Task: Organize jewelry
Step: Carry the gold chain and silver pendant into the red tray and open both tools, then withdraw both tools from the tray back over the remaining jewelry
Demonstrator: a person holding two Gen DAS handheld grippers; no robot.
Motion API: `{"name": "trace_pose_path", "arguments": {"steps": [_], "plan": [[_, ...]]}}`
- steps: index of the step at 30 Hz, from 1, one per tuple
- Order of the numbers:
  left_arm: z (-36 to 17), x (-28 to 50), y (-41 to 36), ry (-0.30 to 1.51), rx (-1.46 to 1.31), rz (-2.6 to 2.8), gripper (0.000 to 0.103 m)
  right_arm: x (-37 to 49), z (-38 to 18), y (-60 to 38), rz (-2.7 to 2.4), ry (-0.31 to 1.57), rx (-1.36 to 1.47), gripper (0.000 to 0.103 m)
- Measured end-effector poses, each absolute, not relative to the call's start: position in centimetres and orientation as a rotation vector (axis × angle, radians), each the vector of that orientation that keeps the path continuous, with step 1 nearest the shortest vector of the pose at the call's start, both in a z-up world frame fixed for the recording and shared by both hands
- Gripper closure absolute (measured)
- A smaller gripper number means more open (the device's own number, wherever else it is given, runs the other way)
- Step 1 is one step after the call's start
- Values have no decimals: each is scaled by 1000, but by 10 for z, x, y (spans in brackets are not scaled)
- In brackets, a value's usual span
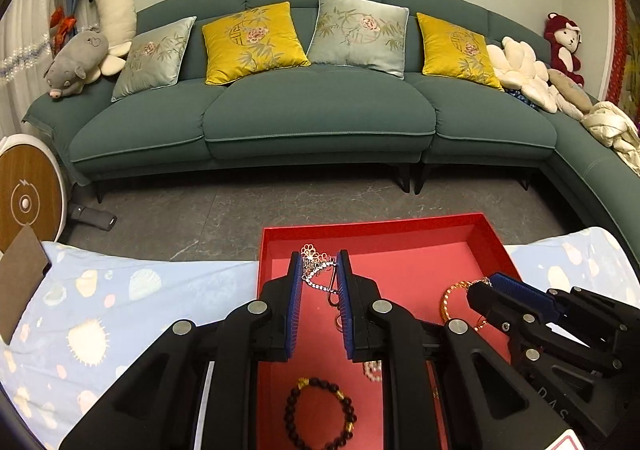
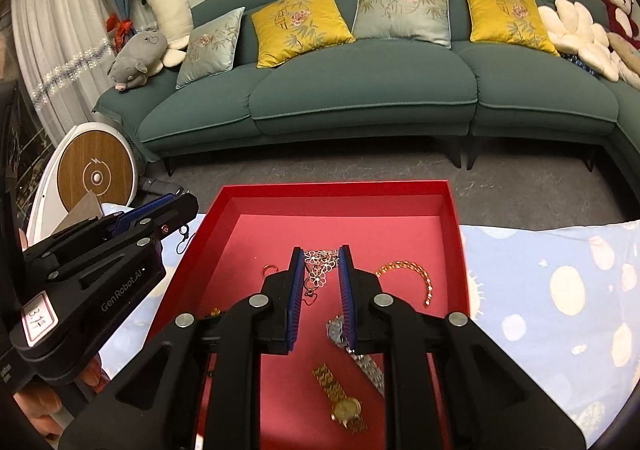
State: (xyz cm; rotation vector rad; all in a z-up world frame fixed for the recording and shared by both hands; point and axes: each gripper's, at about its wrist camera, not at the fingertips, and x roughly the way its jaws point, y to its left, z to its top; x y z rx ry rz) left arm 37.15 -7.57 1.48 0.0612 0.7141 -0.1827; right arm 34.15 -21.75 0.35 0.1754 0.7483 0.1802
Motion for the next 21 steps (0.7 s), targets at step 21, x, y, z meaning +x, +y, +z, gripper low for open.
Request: {"name": "trace_pose_path", "arguments": {"steps": [21], "plan": [[65, 298, -57, 621, 69, -164, 64, 240, 70, -237, 174, 578, 180, 74]]}}
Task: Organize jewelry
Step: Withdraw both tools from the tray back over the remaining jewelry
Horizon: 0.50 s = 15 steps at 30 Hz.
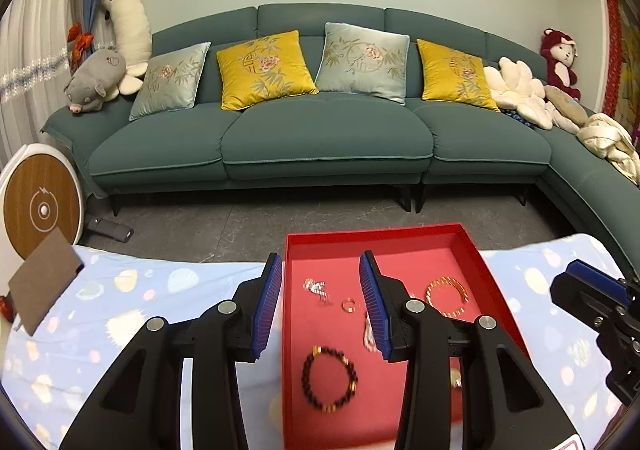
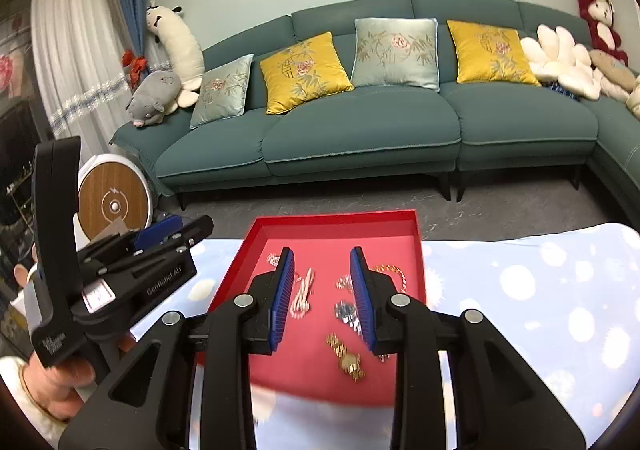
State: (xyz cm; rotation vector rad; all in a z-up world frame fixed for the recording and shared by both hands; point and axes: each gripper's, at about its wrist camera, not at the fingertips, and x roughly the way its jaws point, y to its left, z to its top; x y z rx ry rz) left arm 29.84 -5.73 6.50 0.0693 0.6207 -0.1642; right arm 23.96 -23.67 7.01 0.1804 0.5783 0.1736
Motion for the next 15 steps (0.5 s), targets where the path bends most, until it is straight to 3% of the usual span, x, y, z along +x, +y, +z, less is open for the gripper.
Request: {"name": "trace_pose_path", "arguments": {"steps": [7, 15], "plan": [[74, 218, -33, 680, 66, -199, 58, 141, 71, -233, 163, 605, 116, 74], [43, 146, -16, 759, 74, -188, 58, 68, 36, -223, 171, 693, 138, 74]]}}
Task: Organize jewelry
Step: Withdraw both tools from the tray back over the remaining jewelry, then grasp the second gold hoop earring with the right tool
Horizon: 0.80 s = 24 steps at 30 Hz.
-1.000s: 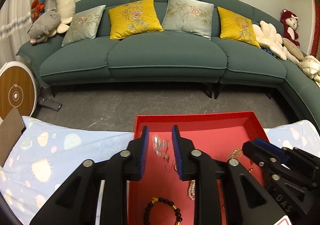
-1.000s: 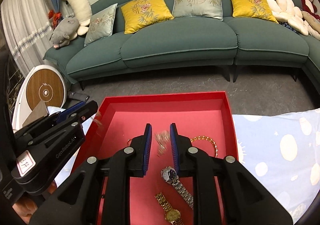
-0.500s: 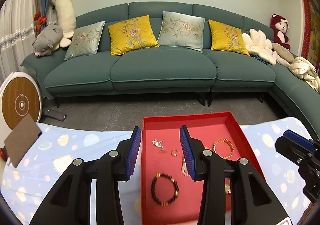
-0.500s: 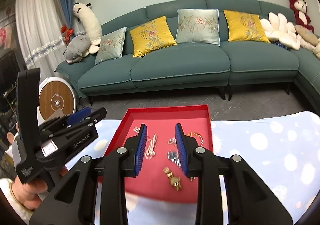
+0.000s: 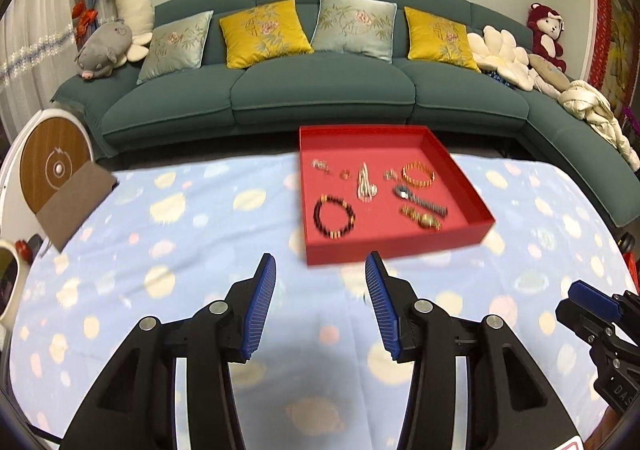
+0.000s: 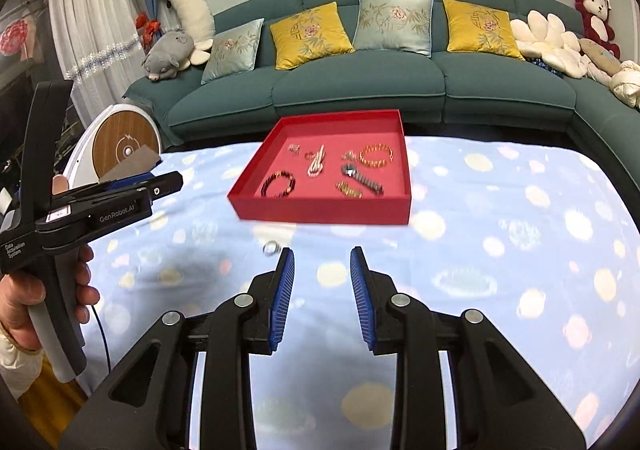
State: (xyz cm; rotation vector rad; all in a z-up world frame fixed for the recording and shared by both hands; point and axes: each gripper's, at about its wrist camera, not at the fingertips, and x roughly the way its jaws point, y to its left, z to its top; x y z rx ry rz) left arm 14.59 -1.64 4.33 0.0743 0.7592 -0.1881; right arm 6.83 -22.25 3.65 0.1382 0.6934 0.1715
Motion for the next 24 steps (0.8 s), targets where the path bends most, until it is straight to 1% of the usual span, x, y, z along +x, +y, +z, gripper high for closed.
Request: {"name": "trace_pose_path", "arguments": {"steps": [4, 9, 16, 19, 24], "plan": [[24, 124, -11, 799, 57, -171, 58, 54, 23, -212, 195, 710, 135, 74], [7, 121, -9, 836, 48, -165, 58, 60, 9, -198, 218, 740, 100, 74], [-1, 127, -5, 855, 42, -151, 58, 70, -11, -178, 227, 784, 68, 74], [-2, 128, -8, 859, 48, -155, 58, 75, -19, -174, 227, 799, 65, 70], [-3, 129, -7, 869, 53, -152, 58, 86, -33, -170, 219, 831, 57, 70]]}}
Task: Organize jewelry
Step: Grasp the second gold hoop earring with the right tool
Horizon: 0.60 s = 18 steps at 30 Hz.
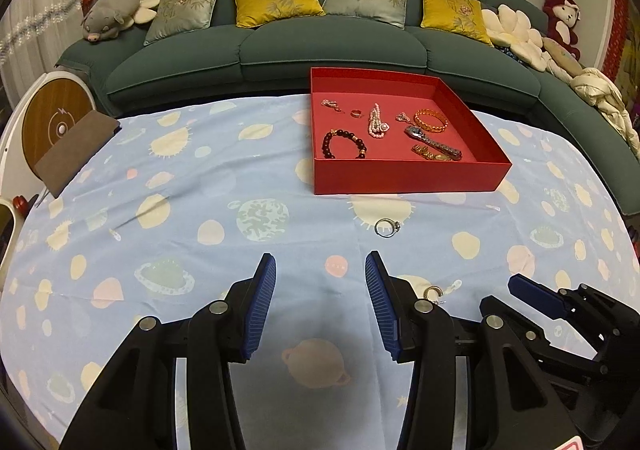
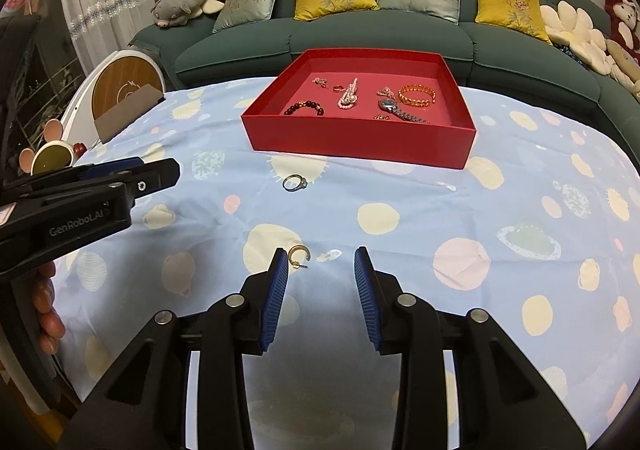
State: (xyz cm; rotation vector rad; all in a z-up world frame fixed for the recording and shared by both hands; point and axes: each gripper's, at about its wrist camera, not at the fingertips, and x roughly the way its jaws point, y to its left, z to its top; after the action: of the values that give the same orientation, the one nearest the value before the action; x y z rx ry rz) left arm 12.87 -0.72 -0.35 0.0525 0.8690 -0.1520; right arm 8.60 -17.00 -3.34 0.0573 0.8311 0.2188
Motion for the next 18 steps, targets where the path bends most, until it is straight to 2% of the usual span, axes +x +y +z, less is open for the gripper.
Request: {"name": "trace_pose_path", "arguments": {"steps": [18], "plan": [[-2, 128, 19, 877, 20, -117, 58, 112, -60, -134, 240, 889, 9, 70]]}}
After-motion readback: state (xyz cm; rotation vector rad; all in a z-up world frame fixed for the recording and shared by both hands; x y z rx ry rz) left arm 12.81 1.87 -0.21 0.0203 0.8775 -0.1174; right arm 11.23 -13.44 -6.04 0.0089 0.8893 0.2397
